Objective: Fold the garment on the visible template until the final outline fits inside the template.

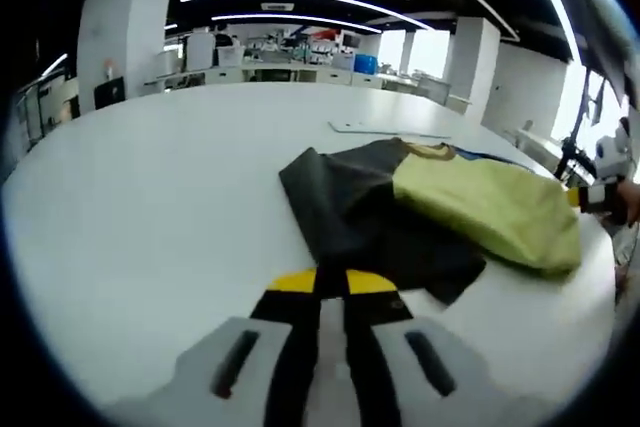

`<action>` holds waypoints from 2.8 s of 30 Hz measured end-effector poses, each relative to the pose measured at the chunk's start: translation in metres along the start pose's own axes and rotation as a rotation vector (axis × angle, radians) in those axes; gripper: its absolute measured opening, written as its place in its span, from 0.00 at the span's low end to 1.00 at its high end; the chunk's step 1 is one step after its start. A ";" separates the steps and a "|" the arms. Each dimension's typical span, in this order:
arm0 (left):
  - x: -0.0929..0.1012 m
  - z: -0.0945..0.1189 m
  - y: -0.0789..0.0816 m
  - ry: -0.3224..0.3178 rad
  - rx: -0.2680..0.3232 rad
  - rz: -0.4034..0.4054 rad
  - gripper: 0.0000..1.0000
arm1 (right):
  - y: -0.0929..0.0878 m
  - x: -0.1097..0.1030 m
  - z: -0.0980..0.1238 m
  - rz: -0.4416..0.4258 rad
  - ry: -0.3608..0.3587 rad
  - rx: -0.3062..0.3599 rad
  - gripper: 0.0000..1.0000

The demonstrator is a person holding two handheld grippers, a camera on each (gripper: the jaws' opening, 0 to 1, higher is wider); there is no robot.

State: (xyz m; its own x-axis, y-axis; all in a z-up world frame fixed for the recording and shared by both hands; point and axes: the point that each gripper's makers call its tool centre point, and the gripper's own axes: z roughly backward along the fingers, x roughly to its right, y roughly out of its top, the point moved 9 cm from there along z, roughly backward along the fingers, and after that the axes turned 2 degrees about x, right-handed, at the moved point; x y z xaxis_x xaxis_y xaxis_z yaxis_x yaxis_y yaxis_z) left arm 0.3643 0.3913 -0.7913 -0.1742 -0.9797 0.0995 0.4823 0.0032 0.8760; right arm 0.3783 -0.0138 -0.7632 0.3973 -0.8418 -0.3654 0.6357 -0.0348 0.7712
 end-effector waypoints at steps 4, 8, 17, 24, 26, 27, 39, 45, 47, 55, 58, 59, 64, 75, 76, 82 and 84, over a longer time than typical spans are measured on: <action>-0.003 0.000 0.000 -0.007 -0.002 0.050 0.01 | -0.003 0.000 -0.001 -0.033 0.008 0.009 0.00; 0.000 0.002 0.002 -0.013 -0.016 0.069 0.00 | -0.001 0.001 0.001 -0.036 0.009 0.020 0.00; 0.011 0.017 0.028 -0.054 0.086 0.176 0.00 | 0.018 0.006 0.022 0.010 -0.009 0.085 0.00; 0.021 0.023 0.054 -0.109 0.152 0.165 0.00 | 0.029 0.007 0.033 0.051 -0.029 0.107 0.00; 0.032 0.025 0.061 -0.131 0.172 0.162 0.00 | 0.031 0.010 0.034 0.064 -0.039 0.107 0.00; 0.036 0.025 0.063 -0.141 0.179 0.162 0.00 | 0.034 0.010 0.036 0.073 -0.048 0.104 0.00; 0.073 -0.001 0.073 -0.255 0.195 0.192 0.00 | 0.047 0.025 0.047 0.114 -0.109 0.085 0.00; 0.090 -0.016 0.059 -0.271 0.127 0.128 0.00 | 0.046 0.030 0.048 0.103 -0.124 0.078 0.00; 0.094 -0.020 0.055 -0.269 0.112 0.121 0.00 | 0.045 0.031 0.048 0.102 -0.126 0.073 0.00; 0.104 -0.035 0.036 -0.248 0.031 0.056 0.00 | 0.049 0.045 0.054 0.132 -0.170 0.043 0.00; 0.108 -0.037 0.035 -0.235 0.011 0.032 0.00 | 0.055 0.051 0.058 0.147 -0.197 0.041 0.00; 0.108 -0.038 0.033 -0.226 -0.001 0.014 0.00 | 0.056 0.055 0.059 0.146 -0.208 0.037 0.00; 0.111 -0.041 0.028 -0.209 -0.038 -0.066 0.00 | 0.066 0.080 0.064 0.148 -0.265 0.020 0.00; 0.113 -0.041 0.026 -0.207 -0.056 -0.070 0.00 | 0.077 0.115 0.068 0.200 -0.357 -0.048 0.00; 0.113 -0.041 0.026 -0.207 -0.057 -0.070 0.00 | 0.079 0.120 0.067 0.218 -0.367 -0.058 0.00; 0.113 -0.042 0.025 -0.211 -0.062 -0.088 0.00 | 0.087 0.136 0.057 0.285 -0.402 -0.112 0.00; 0.113 -0.043 0.024 -0.214 -0.062 -0.093 0.00 | 0.089 0.143 0.053 0.330 -0.416 -0.129 0.00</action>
State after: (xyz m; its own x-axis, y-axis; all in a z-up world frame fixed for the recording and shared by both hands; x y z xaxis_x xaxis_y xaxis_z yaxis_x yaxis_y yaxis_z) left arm 0.3927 0.2722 -0.7791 -0.3951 -0.9104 0.1227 0.5061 -0.1042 0.8562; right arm 0.4568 -0.1660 -0.7192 0.3106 -0.9397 0.1429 0.6078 0.3119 0.7303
